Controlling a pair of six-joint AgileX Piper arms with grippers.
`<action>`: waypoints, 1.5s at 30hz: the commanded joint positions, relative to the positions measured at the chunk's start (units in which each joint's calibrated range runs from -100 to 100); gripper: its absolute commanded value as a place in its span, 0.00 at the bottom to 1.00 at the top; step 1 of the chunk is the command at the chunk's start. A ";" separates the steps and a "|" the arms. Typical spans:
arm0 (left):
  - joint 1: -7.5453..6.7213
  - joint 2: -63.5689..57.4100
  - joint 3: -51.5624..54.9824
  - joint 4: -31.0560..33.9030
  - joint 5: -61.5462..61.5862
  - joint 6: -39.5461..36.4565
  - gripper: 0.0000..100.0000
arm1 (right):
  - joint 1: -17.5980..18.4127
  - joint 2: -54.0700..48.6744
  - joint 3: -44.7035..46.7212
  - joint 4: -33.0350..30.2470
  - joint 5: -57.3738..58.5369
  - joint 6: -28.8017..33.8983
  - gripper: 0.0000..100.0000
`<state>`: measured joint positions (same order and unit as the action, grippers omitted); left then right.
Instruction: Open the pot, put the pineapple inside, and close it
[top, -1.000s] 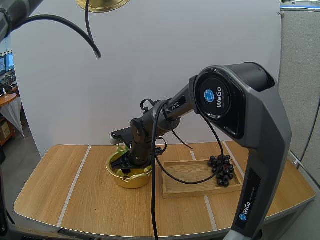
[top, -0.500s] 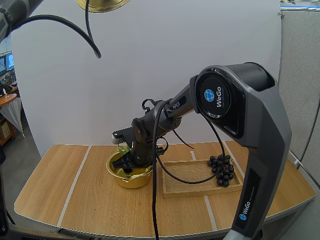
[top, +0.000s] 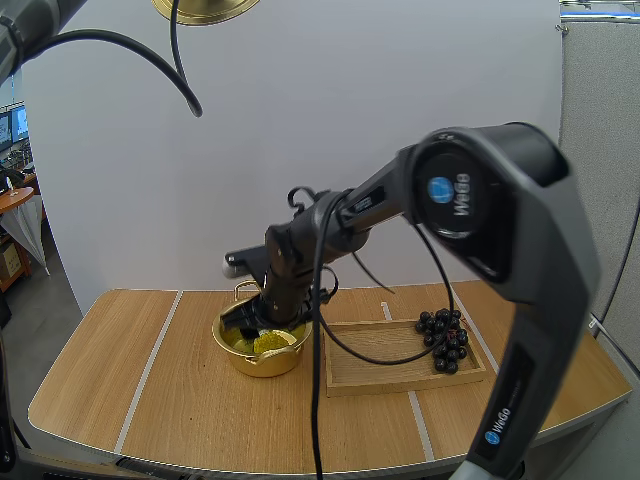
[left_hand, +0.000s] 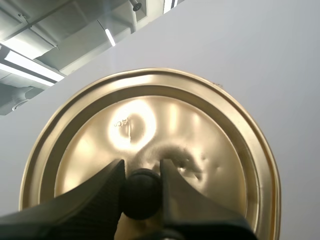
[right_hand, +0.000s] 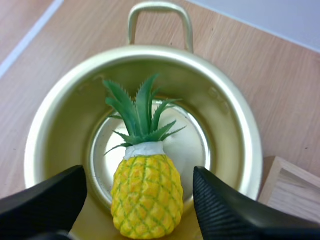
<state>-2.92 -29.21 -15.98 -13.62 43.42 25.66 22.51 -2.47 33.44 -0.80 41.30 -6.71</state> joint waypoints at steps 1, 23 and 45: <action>-0.04 -0.39 -0.45 -0.30 -1.73 -0.58 0.00 | -0.21 -8.40 -0.46 0.09 6.21 -0.10 1.00; -0.04 -0.39 -0.45 -0.30 -1.73 -0.58 0.00 | -0.21 -44.70 8.39 -4.86 39.76 -0.25 1.00; -0.04 -0.39 -0.45 -0.30 -1.73 -0.58 0.00 | -5.13 -75.99 30.30 -1.01 45.40 -0.33 1.00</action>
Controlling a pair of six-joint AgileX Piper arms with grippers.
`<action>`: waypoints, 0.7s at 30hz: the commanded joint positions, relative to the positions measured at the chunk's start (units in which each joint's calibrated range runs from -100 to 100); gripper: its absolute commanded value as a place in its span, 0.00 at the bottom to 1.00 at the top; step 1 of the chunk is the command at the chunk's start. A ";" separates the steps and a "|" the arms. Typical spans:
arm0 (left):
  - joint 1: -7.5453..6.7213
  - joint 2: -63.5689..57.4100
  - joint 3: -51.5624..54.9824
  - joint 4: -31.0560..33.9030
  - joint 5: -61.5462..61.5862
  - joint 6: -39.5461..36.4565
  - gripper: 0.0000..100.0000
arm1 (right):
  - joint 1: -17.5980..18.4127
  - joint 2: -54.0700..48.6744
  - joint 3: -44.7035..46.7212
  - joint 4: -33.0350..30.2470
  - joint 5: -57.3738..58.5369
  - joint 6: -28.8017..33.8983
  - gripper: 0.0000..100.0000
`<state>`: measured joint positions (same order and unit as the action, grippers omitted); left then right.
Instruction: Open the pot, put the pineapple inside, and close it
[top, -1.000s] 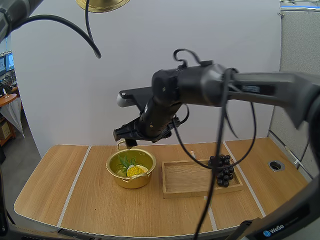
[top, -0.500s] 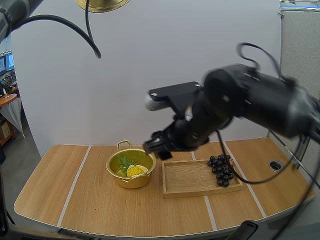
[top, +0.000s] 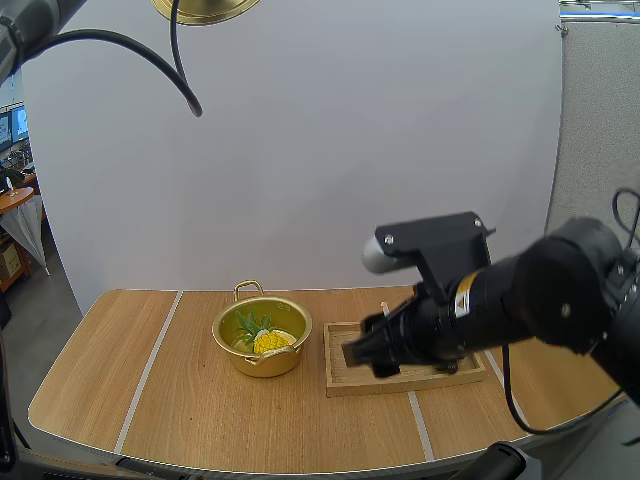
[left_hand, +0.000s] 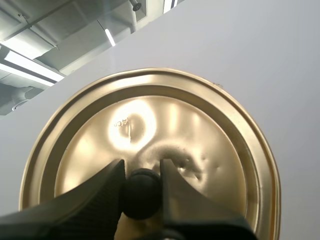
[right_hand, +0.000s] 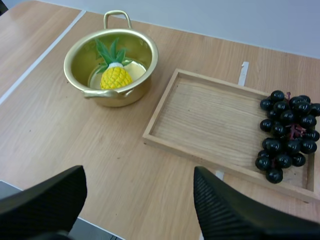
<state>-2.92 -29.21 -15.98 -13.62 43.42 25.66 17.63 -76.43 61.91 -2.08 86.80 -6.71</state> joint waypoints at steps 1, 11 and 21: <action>-0.04 -0.39 -0.45 -0.30 -1.73 -0.58 0.00 | -0.25 -2.65 2.15 0.27 -0.10 -0.33 1.00; -0.04 -0.39 -0.45 -0.30 -1.73 -0.58 0.00 | -0.25 -5.60 2.15 0.66 -0.10 -0.33 0.71; -0.04 -0.39 -0.45 -0.30 -1.73 -0.58 0.00 | -0.25 -5.60 2.15 1.38 -7.85 -0.33 0.00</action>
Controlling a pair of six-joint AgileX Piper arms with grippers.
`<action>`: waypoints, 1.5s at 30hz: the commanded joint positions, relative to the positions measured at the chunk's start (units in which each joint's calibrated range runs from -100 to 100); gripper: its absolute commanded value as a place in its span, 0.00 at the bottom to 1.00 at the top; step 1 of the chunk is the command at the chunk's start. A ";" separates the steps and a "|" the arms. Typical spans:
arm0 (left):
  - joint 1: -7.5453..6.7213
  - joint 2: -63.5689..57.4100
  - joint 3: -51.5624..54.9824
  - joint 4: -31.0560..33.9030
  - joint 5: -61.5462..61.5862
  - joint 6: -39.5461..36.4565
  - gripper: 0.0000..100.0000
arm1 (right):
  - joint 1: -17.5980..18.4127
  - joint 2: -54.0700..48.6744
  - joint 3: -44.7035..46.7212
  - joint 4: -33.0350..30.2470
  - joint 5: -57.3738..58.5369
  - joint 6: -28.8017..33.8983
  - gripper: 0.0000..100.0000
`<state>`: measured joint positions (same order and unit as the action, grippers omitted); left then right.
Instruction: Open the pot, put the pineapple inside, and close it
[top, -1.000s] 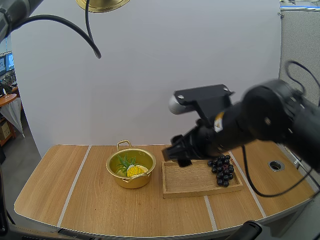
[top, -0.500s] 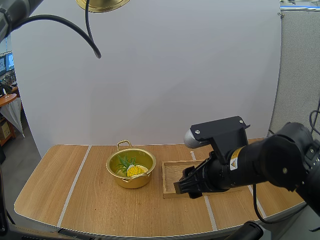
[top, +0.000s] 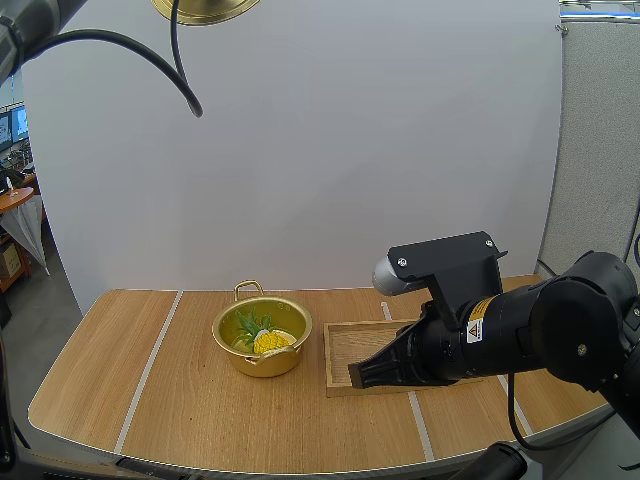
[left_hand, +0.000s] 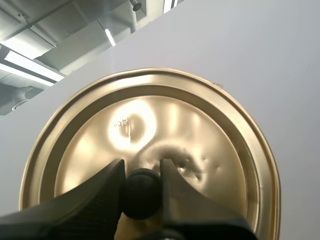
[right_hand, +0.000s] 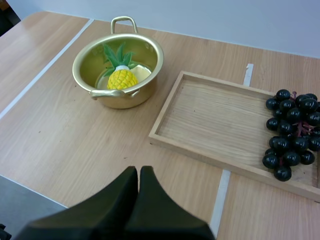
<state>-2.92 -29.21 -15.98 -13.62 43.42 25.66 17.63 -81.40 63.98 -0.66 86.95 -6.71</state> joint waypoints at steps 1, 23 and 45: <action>-0.04 -0.39 -0.45 -0.30 -1.73 -0.58 0.00 | -0.25 -0.63 0.09 -0.29 -10.05 -0.33 0.00; -0.04 -0.39 -0.45 -0.30 -1.73 -0.58 0.00 | -0.25 -0.63 -0.06 -3.50 -16.43 -0.33 0.00; -0.04 -0.42 2.71 -3.87 56.58 -5.53 0.00 | -0.25 -0.63 -0.06 -3.50 -16.43 -0.33 0.00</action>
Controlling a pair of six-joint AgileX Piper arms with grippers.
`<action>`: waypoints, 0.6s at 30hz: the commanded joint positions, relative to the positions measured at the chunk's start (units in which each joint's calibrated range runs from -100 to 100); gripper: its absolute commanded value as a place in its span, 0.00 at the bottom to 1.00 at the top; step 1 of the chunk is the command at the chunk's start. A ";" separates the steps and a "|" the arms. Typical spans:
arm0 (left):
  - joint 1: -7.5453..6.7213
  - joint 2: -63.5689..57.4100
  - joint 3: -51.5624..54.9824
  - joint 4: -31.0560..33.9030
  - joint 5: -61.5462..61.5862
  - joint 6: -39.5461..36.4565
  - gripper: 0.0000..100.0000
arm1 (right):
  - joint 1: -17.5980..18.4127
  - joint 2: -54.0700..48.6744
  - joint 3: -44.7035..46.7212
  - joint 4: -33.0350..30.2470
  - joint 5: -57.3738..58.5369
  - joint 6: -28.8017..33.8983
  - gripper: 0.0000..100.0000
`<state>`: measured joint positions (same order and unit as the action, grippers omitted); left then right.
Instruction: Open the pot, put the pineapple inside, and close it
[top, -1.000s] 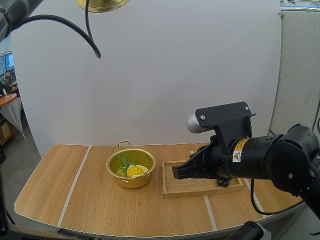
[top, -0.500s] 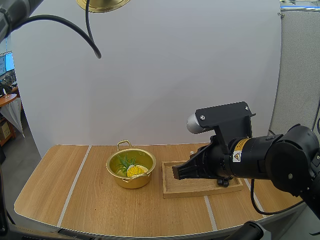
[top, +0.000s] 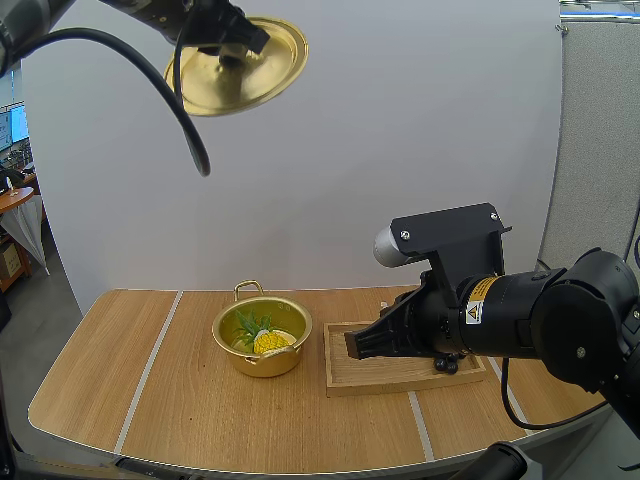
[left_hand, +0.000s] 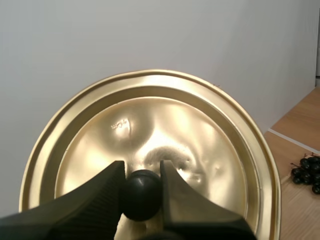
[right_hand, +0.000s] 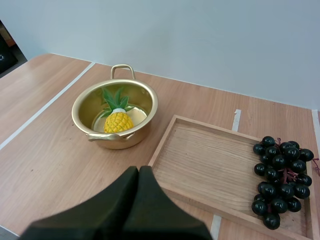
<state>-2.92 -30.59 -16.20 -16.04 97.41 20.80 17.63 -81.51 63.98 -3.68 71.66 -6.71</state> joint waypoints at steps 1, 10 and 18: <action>-0.04 1.11 3.91 -1.45 2.59 -0.57 0.00 | -0.25 -0.52 -0.06 -0.49 -1.14 -0.33 0.00; -0.04 4.55 15.44 -1.45 2.59 -0.57 0.00 | -0.25 -0.52 -0.06 -0.49 -1.14 -0.33 0.00; -0.04 9.39 24.81 -1.35 2.59 1.27 0.00 | -0.25 -0.52 -0.06 -0.49 -1.14 -0.33 0.00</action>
<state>-2.92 -24.51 3.07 -16.52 100.00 20.98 17.63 -81.51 63.98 -3.79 71.66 -6.71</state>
